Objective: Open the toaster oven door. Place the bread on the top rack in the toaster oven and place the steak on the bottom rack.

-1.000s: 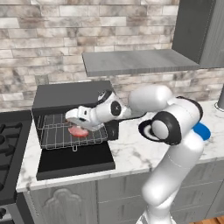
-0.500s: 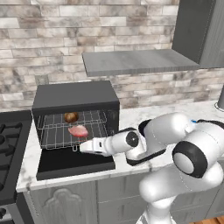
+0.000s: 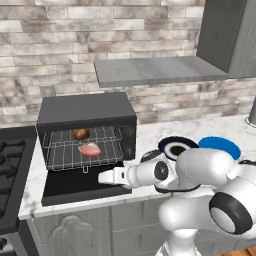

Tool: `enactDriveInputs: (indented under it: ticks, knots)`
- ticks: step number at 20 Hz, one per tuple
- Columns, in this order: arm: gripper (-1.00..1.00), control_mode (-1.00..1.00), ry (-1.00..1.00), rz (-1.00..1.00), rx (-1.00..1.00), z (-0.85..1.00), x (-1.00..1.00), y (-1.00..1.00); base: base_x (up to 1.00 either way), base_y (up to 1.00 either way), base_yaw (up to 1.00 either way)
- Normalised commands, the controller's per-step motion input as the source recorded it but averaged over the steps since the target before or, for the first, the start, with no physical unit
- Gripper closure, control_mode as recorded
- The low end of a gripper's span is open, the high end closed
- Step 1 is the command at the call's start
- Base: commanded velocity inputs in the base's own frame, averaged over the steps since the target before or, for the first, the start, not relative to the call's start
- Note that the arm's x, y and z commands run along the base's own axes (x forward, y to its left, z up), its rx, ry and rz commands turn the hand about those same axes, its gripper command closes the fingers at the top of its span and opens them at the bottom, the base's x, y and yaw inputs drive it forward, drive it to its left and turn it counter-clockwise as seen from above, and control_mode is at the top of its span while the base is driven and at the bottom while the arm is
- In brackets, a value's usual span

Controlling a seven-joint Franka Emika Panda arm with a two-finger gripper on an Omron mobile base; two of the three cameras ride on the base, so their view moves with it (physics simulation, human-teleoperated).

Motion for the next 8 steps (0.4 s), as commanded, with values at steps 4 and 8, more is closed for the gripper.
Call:
enactDriveInputs:
  ticks: [4, 8]
  knots:
    - [-1.00, -1.00, 0.46, -0.03, -0.34, 0.90, 0.12, 0.17, 0.00, 0.00, 0.00]
    - [-1.00, -1.00, 0.21, -0.02, -0.29, 1.00, 0.00, 0.30, 0.00, 0.00, 0.00]
